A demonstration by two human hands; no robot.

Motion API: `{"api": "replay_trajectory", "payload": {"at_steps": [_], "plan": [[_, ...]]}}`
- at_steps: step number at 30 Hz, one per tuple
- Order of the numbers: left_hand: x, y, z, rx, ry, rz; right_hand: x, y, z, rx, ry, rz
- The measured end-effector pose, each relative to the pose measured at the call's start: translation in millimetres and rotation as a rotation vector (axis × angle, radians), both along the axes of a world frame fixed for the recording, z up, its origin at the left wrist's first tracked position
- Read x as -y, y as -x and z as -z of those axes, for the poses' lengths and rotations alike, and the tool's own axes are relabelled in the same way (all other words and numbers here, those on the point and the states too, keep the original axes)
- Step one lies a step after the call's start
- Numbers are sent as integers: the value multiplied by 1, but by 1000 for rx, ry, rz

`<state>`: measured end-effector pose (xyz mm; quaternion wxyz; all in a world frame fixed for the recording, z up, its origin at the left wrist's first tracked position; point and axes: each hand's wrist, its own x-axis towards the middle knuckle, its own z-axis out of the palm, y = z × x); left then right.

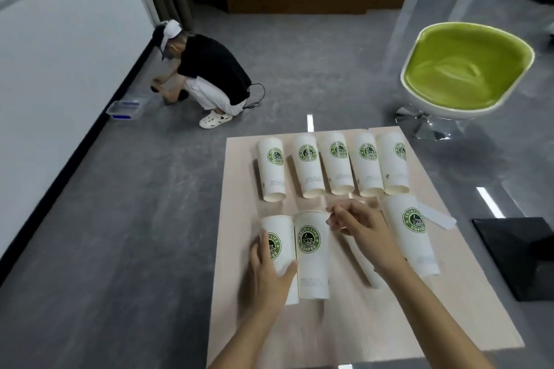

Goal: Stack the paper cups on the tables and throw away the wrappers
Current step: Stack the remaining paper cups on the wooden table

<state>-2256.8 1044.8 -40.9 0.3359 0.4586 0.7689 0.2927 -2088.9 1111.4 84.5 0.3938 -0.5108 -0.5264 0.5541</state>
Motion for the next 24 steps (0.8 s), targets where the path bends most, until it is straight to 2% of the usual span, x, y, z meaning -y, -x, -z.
{"api": "replay_trajectory", "payload": {"at_steps": [5,11,24], "plan": [[-6,-2,5,-110,12,12,-11,-7,7,0,-2,1],[-8,-1,1,-127,48,22,-25,-7,20,9,25,-30],[-13,13,-4,29,123,-14,-55,-2,43,78,64,-66]]}}
